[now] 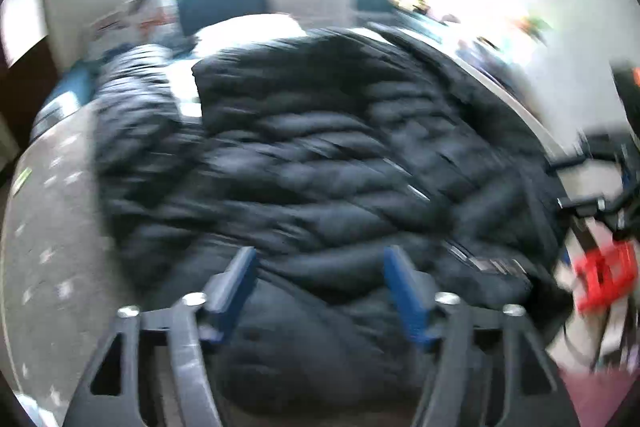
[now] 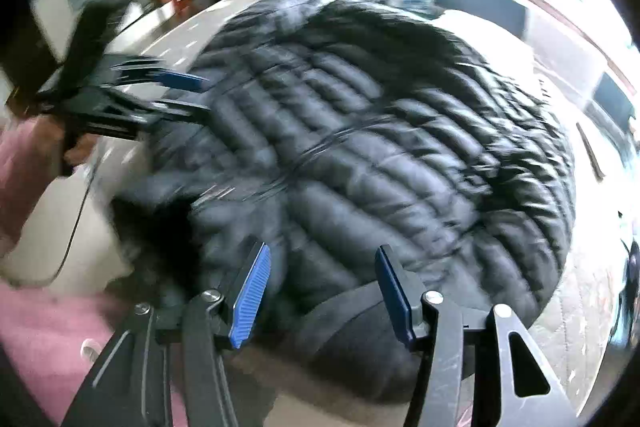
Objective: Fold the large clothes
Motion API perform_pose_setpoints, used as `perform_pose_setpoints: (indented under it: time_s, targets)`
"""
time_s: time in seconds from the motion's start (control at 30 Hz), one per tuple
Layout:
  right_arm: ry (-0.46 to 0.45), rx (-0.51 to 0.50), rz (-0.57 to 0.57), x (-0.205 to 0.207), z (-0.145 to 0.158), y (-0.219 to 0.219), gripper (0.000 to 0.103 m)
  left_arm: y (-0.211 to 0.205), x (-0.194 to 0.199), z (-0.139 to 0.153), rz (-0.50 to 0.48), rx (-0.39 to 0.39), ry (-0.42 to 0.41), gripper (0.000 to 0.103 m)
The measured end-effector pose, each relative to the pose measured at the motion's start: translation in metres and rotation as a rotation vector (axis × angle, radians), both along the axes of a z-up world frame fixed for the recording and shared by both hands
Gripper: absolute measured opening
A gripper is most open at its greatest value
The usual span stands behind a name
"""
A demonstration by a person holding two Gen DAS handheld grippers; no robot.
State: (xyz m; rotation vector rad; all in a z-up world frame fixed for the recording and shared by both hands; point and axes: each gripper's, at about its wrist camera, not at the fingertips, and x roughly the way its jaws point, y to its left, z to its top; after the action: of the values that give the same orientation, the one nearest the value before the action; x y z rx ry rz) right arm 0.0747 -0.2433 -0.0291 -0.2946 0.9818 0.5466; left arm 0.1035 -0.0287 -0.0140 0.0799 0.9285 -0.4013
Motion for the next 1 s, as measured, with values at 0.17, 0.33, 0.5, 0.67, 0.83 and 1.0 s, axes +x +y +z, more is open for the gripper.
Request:
perform_pose_setpoints:
  time_s: [0.17, 0.33, 0.5, 0.67, 0.83, 1.0]
  targets:
    - [0.033, 0.008, -0.100, 0.047, -0.014, -0.020, 0.060, 0.066, 0.055, 0.010, 0.212, 0.003, -0.008, 0.085]
    - [0.032, -0.051, -0.150, 0.086, -0.022, -0.028, 0.060, 0.118, 0.121, -0.001, 0.350, -0.012, 0.029, 0.085]
    - [0.031, -0.017, -0.194, 0.124, -0.022, -0.039, 0.060, 0.157, 0.169, -0.027, 0.430, -0.138, 0.103, 0.085]
    - [0.025, -0.021, -0.231, 0.155, -0.030, -0.051, 0.060, 0.176, 0.195, -0.053, 0.433, -0.345, 0.176, 0.085]
    - [0.047, -0.029, -0.297, 0.163, -0.042, -0.073, 0.060, 0.176, 0.217, -0.065, 0.436, -0.389, 0.208, 0.085]
    - [0.039, -0.091, -0.403, 0.157, -0.053, -0.105, 0.059, 0.163, 0.232, -0.071, 0.428, -0.373, 0.236, 0.085]
